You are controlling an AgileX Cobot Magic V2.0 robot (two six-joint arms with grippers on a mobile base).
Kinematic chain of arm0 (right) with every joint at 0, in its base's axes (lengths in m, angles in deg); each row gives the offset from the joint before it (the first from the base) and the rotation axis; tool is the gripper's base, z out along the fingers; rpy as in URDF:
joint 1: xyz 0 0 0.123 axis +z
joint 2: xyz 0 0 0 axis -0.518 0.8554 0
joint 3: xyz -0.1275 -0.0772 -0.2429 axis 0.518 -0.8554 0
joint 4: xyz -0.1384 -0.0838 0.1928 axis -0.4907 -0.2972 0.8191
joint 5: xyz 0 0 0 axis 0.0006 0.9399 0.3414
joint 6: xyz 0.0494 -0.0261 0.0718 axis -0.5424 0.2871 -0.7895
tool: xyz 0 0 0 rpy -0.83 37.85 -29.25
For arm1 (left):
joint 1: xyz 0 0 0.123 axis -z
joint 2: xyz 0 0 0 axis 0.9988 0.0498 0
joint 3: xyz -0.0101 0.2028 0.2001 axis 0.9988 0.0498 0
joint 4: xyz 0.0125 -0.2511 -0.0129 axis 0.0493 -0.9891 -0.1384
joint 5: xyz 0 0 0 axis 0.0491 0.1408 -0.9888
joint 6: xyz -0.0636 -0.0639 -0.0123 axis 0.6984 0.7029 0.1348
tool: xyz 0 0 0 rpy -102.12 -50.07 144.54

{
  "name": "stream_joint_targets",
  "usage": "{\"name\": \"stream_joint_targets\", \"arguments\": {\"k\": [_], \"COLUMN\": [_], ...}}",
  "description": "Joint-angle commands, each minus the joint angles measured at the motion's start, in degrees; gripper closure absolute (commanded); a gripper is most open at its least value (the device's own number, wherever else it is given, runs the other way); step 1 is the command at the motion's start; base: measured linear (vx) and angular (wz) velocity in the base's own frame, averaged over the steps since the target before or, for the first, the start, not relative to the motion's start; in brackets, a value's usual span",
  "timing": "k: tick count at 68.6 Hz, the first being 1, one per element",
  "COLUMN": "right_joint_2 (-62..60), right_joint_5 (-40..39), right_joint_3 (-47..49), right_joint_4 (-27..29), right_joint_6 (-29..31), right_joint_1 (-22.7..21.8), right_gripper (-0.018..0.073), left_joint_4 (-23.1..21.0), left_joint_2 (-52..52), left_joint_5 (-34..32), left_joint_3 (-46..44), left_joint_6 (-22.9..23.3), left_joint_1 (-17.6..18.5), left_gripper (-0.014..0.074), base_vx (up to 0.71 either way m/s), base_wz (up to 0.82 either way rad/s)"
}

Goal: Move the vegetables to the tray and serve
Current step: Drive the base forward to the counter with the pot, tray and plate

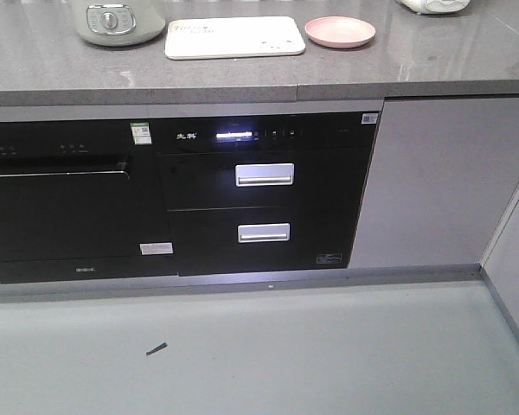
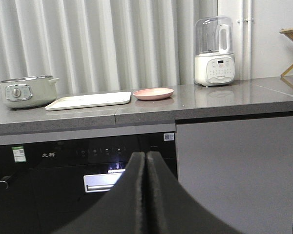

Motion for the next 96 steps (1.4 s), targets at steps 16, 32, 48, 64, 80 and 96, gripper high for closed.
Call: {"name": "stream_joint_targets", "arguments": {"k": [16,32,48,64,80,96], "right_joint_2": [-0.2,-0.2,-0.2,-0.2,-0.2,-0.2], "right_joint_5": [-4.6,-4.6,-4.6,-4.6,-4.6,-4.6], "right_joint_3": [-0.4,-0.4,-0.4,-0.4,-0.4,-0.4], "right_joint_4": [-0.2,-0.2,-0.2,-0.2,-0.2,-0.2], "right_joint_6": [-0.1,-0.1,-0.1,-0.1,-0.1,-0.1], "right_joint_1": [-0.4,-0.4,-0.4,-0.4,-0.4,-0.4], "right_gripper": [0.0568,0.0568,0.0568,0.0568,0.0568,0.0568], "left_joint_4": [-0.3,-0.3,-0.3,-0.3,-0.3,-0.3], "left_joint_2": [-0.9,-0.9,-0.9,-0.9,-0.9,-0.9], "left_joint_5": [-4.3,-4.3,-4.3,-4.3,-4.3,-4.3], "left_joint_3": [0.6,0.6,0.6,0.6,0.6,0.6], "left_joint_6": [0.3,0.3,0.3,0.3,0.3,0.3], "left_joint_1": [0.0,0.0,0.0,0.0,0.0,0.0], "left_gripper": [0.0603,0.0603,0.0603,0.0603,0.0603,0.0603], "base_vx": [0.19,0.2,0.2,0.19,0.2,0.21], "base_wz": [-0.05,-0.01,0.01,0.02,0.02,0.01]}}
